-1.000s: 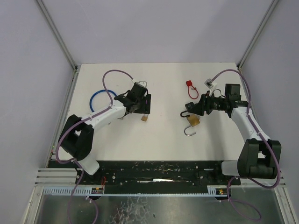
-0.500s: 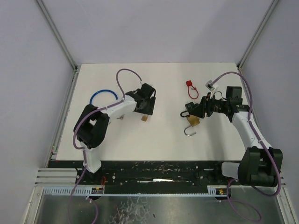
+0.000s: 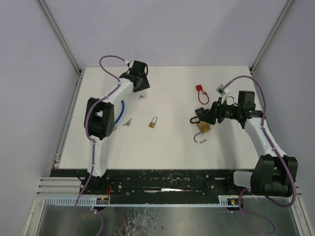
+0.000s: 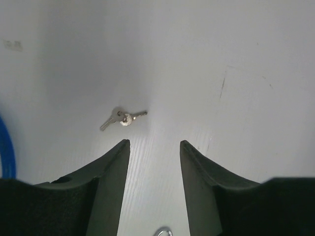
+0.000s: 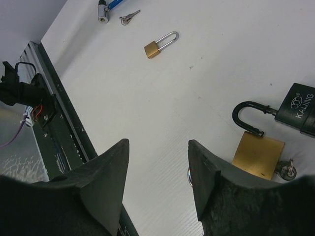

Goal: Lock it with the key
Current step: Pick up the key from the center of the board.

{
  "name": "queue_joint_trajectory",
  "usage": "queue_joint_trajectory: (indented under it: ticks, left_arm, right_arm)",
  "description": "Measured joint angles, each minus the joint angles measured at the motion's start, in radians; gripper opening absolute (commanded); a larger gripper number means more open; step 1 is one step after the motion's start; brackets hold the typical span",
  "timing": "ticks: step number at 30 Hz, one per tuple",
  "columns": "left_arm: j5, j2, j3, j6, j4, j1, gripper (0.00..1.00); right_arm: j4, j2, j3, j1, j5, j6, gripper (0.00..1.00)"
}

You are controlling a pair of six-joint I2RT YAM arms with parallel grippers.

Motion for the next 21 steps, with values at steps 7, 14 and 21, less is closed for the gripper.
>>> queue_joint_trajectory:
  ticks: [7, 14, 21]
  left_arm:
    - [-0.051, 0.182, 0.171, -0.067, -0.087, -0.013, 0.36]
    - [-0.085, 0.247, 0.248, -0.072, -0.126, 0.003, 0.3]
    - [-0.103, 0.248, 0.249, -0.073, -0.143, 0.016, 0.3]
  right_arm:
    - [0.0, 0.02, 0.0, 0.0, 0.0, -0.003, 0.58]
    - [-0.001, 0.058, 0.0, 0.0, 0.001, -0.008, 0.58]
    - [-0.002, 0.072, 0.005, 0.0, 0.003, -0.016, 0.58]
